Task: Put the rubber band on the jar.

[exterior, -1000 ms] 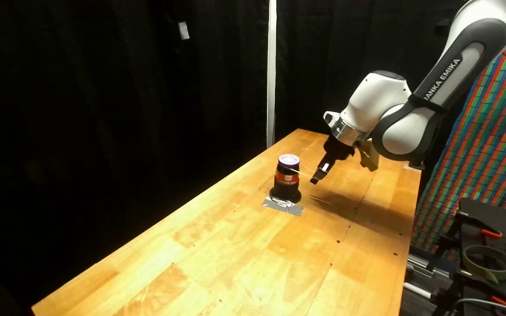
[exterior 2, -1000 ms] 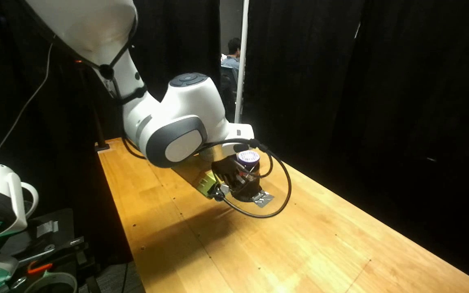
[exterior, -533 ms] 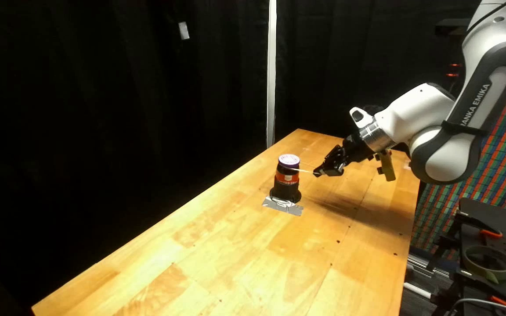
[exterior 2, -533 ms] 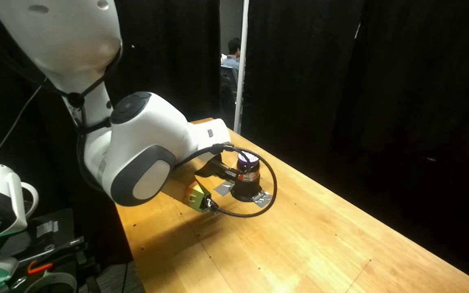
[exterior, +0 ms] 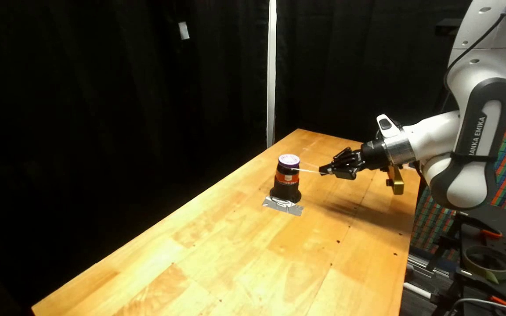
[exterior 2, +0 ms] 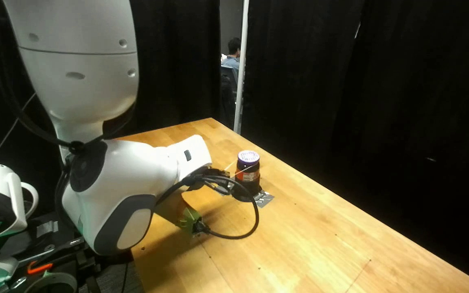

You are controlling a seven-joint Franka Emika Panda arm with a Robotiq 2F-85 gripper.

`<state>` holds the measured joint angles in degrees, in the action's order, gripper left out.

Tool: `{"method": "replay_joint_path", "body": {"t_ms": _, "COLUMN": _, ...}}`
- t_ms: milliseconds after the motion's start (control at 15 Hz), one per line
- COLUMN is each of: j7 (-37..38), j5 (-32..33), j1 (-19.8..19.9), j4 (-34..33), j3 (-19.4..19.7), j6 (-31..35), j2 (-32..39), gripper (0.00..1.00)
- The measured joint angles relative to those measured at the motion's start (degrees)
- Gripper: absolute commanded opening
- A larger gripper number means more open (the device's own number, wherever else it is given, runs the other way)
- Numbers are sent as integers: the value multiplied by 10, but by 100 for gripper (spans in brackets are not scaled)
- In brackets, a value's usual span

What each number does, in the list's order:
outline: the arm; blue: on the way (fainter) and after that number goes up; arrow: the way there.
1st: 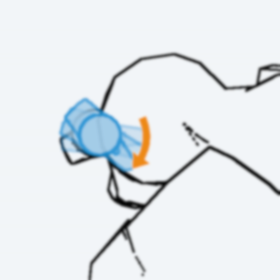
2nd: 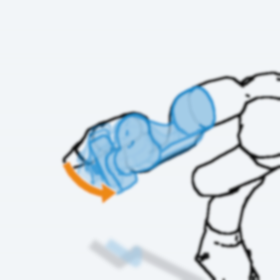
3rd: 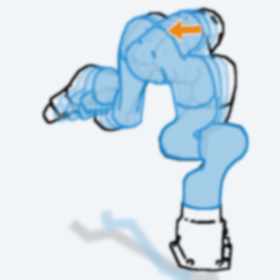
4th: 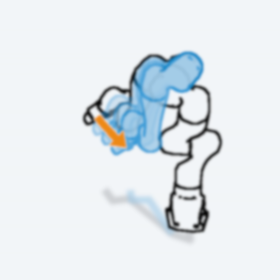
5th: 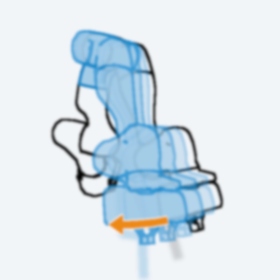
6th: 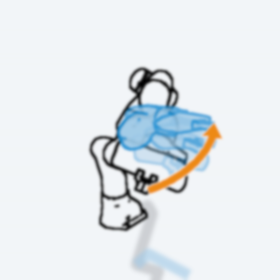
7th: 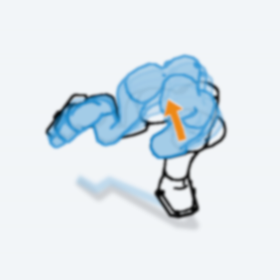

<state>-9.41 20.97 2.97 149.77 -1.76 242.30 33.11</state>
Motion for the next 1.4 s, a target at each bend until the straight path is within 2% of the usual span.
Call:
{"method": "replay_joint_path", "body": {"t_ms": 200, "j7": -10, "j5": 25, "j1": 56, "j4": -33, "j3": -45, "j6": -12, "j2": 13, "gripper": 12}}
{"method": "replay_joint_path", "body": {"t_ms": 333, "j7": -25, "j5": 36, "j1": 83, "j4": -42, "j3": -61, "j6": -4, "j2": 15, "gripper": 12}}
{"method": "replay_joint_path", "body": {"t_ms": 467, "j7": -56, "j5": 42, "j1": 133, "j4": -53, "j3": -105, "j6": -10, "j2": 15, "gripper": 12}}
{"method": "replay_joint_path", "body": {"t_ms": 667, "j7": -80, "j5": 54, "j1": 172, "j4": -52, "j3": -138, "j6": -10, "j2": 16, "gripper": 12}}
{"method": "replay_joint_path", "body": {"t_ms": 800, "j7": -62, "j5": 59, "j1": 147, "j4": -42, "j3": -103, "j6": -10, "j2": 14, "gripper": 12}}
{"method": "replay_joint_path", "body": {"t_ms": 933, "j7": -32, "j5": 49, "j1": 112, "j4": -22, "j3": -67, "j6": -37, "j2": 0, "gripper": 12}}
{"method": "replay_joint_path", "body": {"t_ms": 1067, "j7": -2, "j5": 25, "j1": 85, "j4": 7, "j3": -47, "j6": -104, "j2": -42, "gripper": 10}}
{"method": "replay_joint_path", "body": {"t_ms": 1267, "j7": 22, "j5": -37, "j1": 47, "j4": 45, "j3": -34, "j6": -239, "j2": -132, "gripper": 16}}
{"method": "replay_joint_path", "body": {"t_ms": 1400, "j7": 24, "j5": -86, "j1": 20, "j4": 67, "j3": -26, "j6": -337, "j2": -195, "gripper": 11}}
